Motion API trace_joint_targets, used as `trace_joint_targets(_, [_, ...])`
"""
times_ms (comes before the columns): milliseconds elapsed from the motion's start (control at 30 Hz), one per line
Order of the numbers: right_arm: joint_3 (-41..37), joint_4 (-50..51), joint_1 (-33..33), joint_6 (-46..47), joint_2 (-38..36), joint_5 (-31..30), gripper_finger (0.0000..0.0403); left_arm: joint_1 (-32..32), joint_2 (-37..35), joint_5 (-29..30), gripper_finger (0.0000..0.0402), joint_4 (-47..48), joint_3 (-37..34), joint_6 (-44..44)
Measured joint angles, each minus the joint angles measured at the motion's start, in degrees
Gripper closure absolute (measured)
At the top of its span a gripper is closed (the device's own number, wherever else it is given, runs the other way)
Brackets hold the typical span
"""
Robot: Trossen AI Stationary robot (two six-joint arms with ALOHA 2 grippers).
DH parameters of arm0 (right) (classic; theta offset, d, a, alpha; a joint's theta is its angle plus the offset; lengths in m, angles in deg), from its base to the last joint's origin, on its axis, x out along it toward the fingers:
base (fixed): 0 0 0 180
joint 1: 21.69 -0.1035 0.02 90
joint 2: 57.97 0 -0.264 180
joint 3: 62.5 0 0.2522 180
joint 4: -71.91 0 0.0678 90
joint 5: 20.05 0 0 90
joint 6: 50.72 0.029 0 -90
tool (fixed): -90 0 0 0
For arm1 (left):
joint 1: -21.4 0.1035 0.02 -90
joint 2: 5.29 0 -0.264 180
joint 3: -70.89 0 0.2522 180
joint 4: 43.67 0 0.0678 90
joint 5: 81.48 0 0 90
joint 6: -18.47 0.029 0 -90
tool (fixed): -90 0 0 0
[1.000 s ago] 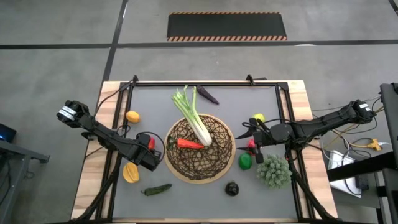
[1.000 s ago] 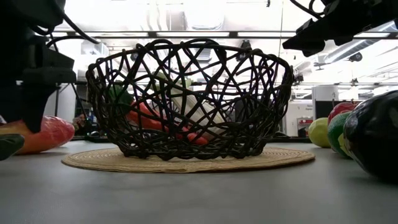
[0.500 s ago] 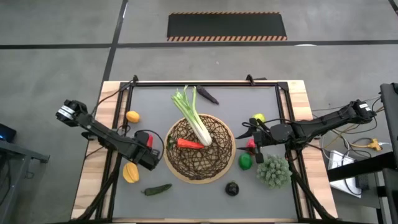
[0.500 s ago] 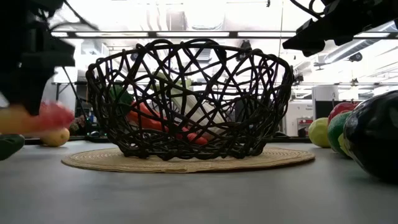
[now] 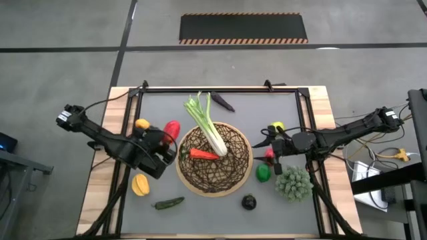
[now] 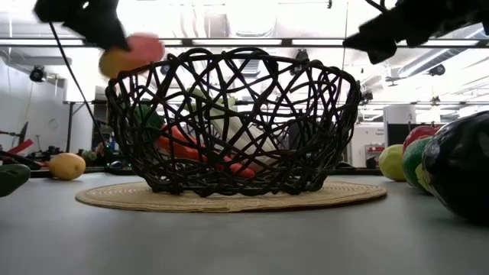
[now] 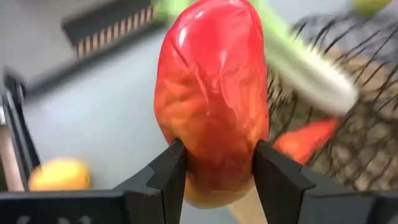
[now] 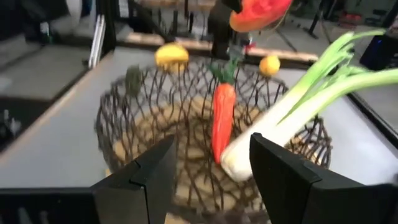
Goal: Build produce basket
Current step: Put the mango into the wire basket
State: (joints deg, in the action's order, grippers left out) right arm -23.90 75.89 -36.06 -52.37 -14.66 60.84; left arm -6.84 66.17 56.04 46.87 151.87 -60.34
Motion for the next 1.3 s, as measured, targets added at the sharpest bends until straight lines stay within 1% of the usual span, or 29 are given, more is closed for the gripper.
trace_joint_targets(67, [-0.73,-4.30,0.02,0.87,0.63,-0.12,0.0212,-0.26,-0.18,4.86,0.0261,-2.88,1.03,5.78])
trace_joint_targets(133, [-1.40,-9.33,0.04,0.85,2.08,-0.12,0.0208,-0.35,-0.37,8.04,0.0261,-9.45,0.99,14.49])
trace_joint_targets(233, [-1.56,-17.22,0.04,0.21,5.45,-0.10,0.0194,-0.33,-0.36,8.84,0.0260,-24.09,-0.78,31.54])
trace_joint_targets(333, [-1.56,-25.58,0.04,-0.16,9.85,-0.09,0.0175,-0.35,0.28,8.82,0.0260,-42.45,-3.38,49.76])
trace_joint_targets(400, [-1.57,-30.97,0.04,-0.90,13.15,-0.11,0.0160,-0.35,0.50,7.17,0.0259,-55.01,-5.76,61.35])
trace_joint_targets(467, [-1.57,-36.55,0.04,-1.85,16.28,-0.69,0.0144,-0.33,0.50,3.22,0.0259,-65.97,-8.14,71.55])
trace_joint_targets(533, [-1.57,-42.97,0.04,-3.07,19.31,-1.31,0.0128,-0.33,0.50,-1.35,0.0259,-75.66,-10.66,79.46])
trace_joint_targets(600, [-1.51,-48.34,0.04,-4.23,21.83,-1.41,0.0114,-0.33,0.50,-3.88,0.0259,-83.09,-13.11,85.15])
trace_joint_targets(733, [0.41,-52.33,0.04,-5.77,25.19,-1.42,0.0092,-0.25,0.50,-5.26,0.0259,-94.85,-17.57,92.23])
trace_joint_targets(867, [3.59,-52.30,0.04,-7.94,26.91,-1.41,0.0084,0.48,0.50,-5.52,0.0259,-102.79,-20.96,94.22])
trace_joint_targets(1167, [9.50,-51.43,0.15,-10.63,28.98,-1.45,0.0096,3.78,1.76,-5.54,0.0259,-115.86,-26.38,94.23])
trace_joint_targets(1300, [11.45,-50.94,0.15,-10.63,29.61,-1.60,0.0096,5.30,4.02,-6.81,0.0259,-117.37,-26.21,94.18])
